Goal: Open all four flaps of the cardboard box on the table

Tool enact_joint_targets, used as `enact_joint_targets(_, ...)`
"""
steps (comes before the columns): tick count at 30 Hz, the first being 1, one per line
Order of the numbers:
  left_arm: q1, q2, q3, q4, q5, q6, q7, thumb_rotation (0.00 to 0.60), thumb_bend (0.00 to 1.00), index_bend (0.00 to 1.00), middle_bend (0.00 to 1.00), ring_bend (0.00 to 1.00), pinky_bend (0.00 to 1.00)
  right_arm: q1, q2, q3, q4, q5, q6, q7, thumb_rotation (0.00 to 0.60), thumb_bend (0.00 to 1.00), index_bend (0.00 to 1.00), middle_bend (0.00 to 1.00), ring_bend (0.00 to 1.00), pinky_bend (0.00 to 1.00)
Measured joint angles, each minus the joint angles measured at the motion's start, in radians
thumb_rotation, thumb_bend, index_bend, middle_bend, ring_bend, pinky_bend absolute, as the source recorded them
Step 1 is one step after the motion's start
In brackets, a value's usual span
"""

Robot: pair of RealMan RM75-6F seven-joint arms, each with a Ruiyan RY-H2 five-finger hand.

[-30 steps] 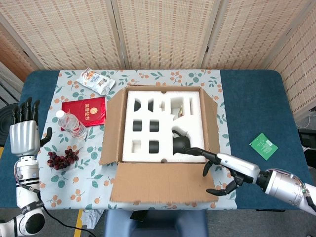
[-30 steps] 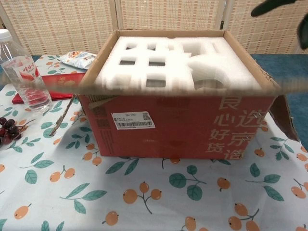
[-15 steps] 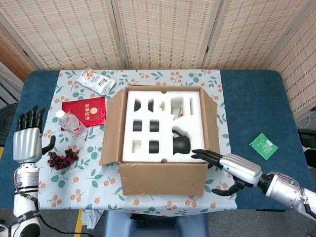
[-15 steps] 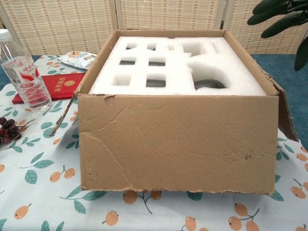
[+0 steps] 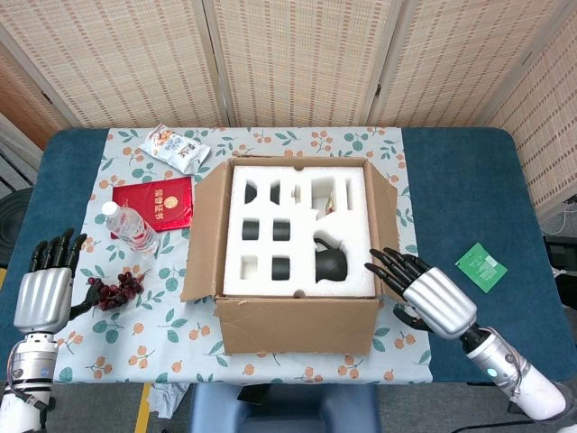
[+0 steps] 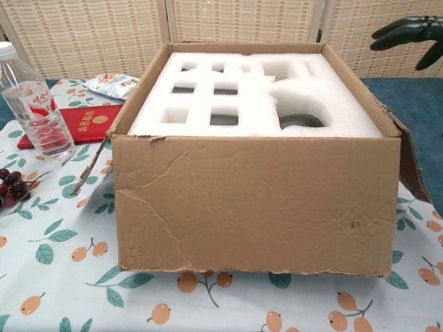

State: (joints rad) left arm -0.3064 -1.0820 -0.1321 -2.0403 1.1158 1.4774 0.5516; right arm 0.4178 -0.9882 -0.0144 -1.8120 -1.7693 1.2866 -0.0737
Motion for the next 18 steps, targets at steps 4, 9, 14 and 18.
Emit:
enact_joint_targets(4, 0.008, 0.003, -0.001, 0.021, 0.019, 0.002, -0.038, 0.6, 0.42, 0.0, 0.0, 0.0, 0.0, -0.079, -0.08, 0.021, 0.076, 0.06, 0.095, -0.055, 0.6, 0.37, 0.0, 0.0, 0.0, 0.17)
enact_joint_targets(9, 0.013, 0.005, 0.001, 0.066, 0.029, -0.019, -0.085, 0.6, 0.42, 0.0, 0.0, 0.0, 0.0, -0.143, -0.136, 0.036, 0.154, 0.09, 0.198, -0.04, 0.6, 0.37, 0.0, 0.0, 0.0, 0.11)
enact_joint_targets(14, 0.015, 0.001, -0.006, 0.084, 0.049, -0.021, -0.118, 0.6, 0.42, 0.0, 0.0, 0.0, 0.0, -0.196, -0.182, 0.055, 0.232, 0.119, 0.283, 0.006, 0.6, 0.37, 0.0, 0.0, 0.0, 0.1)
enact_joint_targets(18, 0.012, -0.011, -0.008, 0.102, 0.067, -0.021, -0.121, 0.6, 0.42, 0.0, 0.0, 0.0, 0.0, -0.208, -0.184, 0.068, 0.248, 0.137, 0.286, 0.043, 0.6, 0.37, 0.0, 0.0, 0.0, 0.1)
